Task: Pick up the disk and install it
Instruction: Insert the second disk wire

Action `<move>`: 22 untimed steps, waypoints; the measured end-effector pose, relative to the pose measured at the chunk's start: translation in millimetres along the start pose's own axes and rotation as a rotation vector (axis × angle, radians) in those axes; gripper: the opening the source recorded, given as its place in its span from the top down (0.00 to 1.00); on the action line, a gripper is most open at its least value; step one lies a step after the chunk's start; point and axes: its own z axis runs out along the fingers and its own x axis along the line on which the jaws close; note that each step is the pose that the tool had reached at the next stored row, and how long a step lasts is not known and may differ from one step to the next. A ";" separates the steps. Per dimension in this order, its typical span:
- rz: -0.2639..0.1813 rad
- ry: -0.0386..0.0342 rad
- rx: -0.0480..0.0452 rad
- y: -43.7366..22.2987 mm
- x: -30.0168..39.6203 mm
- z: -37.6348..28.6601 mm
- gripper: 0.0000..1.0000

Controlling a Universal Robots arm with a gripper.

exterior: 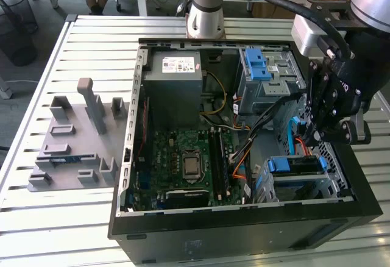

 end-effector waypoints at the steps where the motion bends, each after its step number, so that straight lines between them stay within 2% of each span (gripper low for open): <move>1: 0.000 0.0000 0.0009 0.7 0.1 -0.4 0.89; 9: 0.000 -0.0002 0.0028 3.1 0.1 -11.3 0.89; 15: 0.000 -0.0007 0.0053 10.9 0.4 -12.0 0.89; 19: 0.000 -0.0002 0.0057 11.5 -2.1 -13.0 0.89; 22: 0.000 0.0048 0.0060 11.8 -6.3 -15.0 0.89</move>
